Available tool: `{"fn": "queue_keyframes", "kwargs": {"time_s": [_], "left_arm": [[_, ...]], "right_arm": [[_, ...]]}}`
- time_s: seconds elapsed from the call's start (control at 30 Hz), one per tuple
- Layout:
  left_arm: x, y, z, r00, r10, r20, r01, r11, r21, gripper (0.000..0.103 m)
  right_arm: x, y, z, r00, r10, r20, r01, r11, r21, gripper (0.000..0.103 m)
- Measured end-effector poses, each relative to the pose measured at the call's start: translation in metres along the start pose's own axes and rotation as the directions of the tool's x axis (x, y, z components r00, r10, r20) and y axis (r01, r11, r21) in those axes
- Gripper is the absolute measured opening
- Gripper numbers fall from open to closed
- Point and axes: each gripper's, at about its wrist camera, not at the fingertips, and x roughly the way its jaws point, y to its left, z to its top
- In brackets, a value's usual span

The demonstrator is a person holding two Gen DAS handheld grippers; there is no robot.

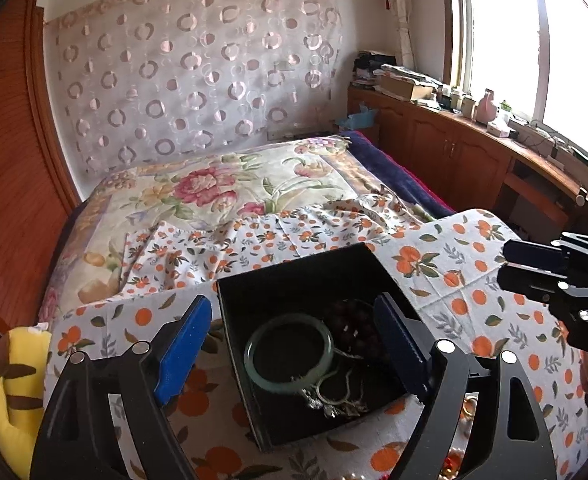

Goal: Organize jewelry
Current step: 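Lower the jade bangle into the black box and open the left tool, then reach the left tool to the pearl necklace and close on it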

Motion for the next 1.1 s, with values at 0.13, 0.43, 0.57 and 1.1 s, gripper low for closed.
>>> {"fn": "queue_keyframes", "kwargs": {"time_s": [0.13,0.43,0.57,1.1], "left_arm": [[-0.019,-0.001,-0.011,1.0,-0.008,0.012,0.008,1.0,0.0,0.08],[-0.057,-0.001,-0.052,0.999,-0.043,0.002,0.043,0.999,0.014,0.081],[-0.067,0.002,-0.07,0.999,-0.049,-0.015,0.049,0.999,0.019,0.081],[-0.082,-0.006,-0.127,0.985,-0.126,-0.121,0.13,0.991,0.024,0.056]], "right_arm": [[-0.007,0.007,-0.004,1.0,0.02,0.009,-0.02,1.0,-0.007,0.036],[-0.021,0.044,-0.032,0.996,0.08,-0.025,-0.082,0.994,-0.067,0.036],[-0.026,0.062,-0.049,0.994,0.095,-0.056,-0.1,0.99,-0.097,0.036],[-0.052,0.089,-0.112,0.985,0.117,-0.123,-0.126,0.99,-0.064,0.036]]}}
